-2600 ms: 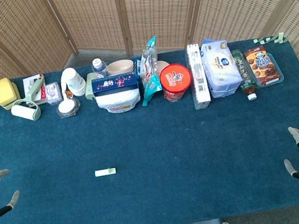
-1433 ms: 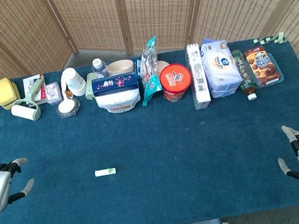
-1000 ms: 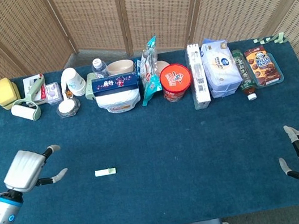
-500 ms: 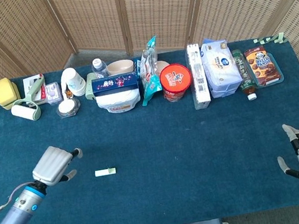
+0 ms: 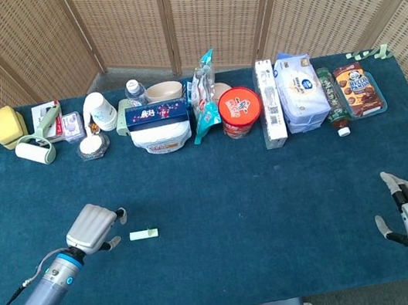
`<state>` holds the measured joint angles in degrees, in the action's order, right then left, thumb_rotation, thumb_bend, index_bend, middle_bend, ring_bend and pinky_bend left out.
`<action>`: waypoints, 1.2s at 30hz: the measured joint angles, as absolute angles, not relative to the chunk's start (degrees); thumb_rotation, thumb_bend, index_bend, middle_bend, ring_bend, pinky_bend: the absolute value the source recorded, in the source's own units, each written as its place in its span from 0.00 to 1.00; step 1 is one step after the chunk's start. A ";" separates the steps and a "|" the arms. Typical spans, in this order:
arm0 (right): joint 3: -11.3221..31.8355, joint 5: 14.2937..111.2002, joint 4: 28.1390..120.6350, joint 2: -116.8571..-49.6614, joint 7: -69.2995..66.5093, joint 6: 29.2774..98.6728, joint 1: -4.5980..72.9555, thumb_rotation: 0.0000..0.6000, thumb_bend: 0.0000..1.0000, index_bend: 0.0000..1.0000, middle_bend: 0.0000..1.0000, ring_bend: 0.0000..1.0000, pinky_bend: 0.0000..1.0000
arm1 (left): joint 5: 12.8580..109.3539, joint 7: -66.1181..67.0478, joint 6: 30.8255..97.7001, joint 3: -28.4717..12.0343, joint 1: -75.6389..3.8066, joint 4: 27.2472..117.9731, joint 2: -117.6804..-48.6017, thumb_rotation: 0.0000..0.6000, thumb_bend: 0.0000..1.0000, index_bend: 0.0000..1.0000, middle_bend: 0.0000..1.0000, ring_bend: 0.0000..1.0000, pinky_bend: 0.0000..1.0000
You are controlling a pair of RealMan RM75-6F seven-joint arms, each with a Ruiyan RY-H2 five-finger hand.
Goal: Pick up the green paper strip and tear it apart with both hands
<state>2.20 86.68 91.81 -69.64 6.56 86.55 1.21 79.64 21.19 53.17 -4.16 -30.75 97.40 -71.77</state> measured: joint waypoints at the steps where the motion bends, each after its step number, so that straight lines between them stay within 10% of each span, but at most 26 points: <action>1: 2.20 86.79 91.71 -69.75 6.35 86.55 1.25 0.82 0.42 0.00 0.17 0.18 0.23 | 78.64 21.96 53.05 -4.15 -30.84 97.37 -72.39 1.00 0.22 0.45 1.00 1.00 0.99; 36: 1.68 86.94 88.24 -70.97 1.05 88.05 -0.28 0.82 0.42 0.00 0.17 0.18 0.23 | 60.38 36.65 56.00 -3.46 -34.50 95.42 -84.18 1.00 0.26 0.50 1.00 1.00 0.99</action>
<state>1.68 86.94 88.24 -70.97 1.05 88.05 -0.28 60.38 36.65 56.00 -3.46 -34.50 95.42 -84.18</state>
